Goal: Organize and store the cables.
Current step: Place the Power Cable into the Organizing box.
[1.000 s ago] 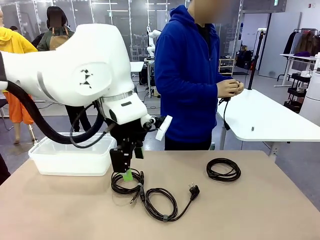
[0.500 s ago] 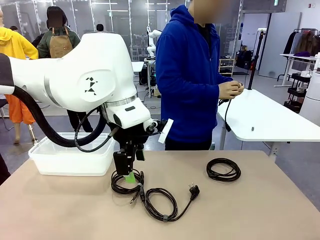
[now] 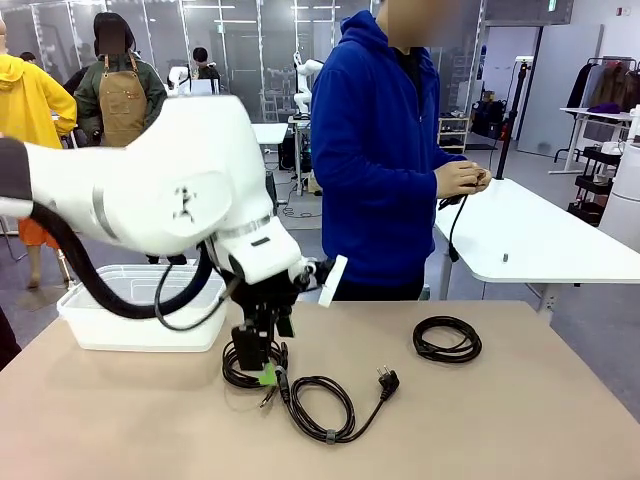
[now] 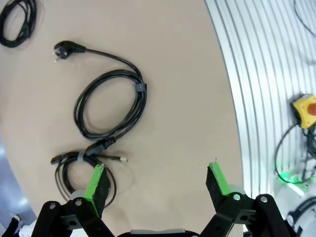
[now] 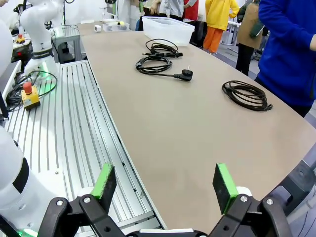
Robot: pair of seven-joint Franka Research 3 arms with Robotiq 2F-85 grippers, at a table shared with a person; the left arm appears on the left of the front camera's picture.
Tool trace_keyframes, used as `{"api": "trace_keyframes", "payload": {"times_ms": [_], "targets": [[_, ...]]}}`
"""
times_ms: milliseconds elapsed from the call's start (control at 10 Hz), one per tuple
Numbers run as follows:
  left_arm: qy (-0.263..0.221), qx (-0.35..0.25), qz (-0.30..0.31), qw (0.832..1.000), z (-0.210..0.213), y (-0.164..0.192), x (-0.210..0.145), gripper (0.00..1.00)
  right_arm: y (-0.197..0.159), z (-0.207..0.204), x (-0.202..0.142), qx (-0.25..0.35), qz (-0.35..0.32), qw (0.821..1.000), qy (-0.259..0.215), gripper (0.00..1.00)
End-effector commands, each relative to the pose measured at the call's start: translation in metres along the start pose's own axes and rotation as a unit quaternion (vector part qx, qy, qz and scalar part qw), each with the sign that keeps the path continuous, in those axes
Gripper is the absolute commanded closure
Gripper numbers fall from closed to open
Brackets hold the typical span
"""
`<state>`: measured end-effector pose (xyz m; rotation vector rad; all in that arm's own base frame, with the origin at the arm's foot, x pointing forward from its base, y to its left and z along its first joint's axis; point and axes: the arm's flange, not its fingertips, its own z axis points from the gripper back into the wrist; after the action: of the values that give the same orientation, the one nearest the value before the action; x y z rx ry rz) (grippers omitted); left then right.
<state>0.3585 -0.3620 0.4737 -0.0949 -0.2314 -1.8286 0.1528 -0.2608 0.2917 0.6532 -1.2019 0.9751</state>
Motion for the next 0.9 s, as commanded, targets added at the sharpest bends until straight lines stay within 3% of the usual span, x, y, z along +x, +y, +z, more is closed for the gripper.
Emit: {"api": "trace_keyframes", "payload": {"times_ms": [0,400,500,800], "targets": [[-0.017,-0.001,-0.002,1.000,-0.036,0.002,-0.002,0.00,0.000,0.000,-0.001,-0.002,0.007,1.000,-0.006,0.00],[-0.031,-0.009,0.007,0.999,-0.073,0.015,0.026,0.00,0.000,0.000,-0.001,-0.002,0.007,1.000,-0.006,0.00],[0.009,0.000,0.034,0.999,-0.080,0.018,0.034,0.00,0.000,0.000,-0.001,-0.002,0.007,1.000,-0.006,0.00],[0.027,-0.017,0.046,0.998,-0.096,0.021,0.046,0.00,0.000,0.000,-0.001,-0.002,0.007,1.000,-0.006,0.00]]}}
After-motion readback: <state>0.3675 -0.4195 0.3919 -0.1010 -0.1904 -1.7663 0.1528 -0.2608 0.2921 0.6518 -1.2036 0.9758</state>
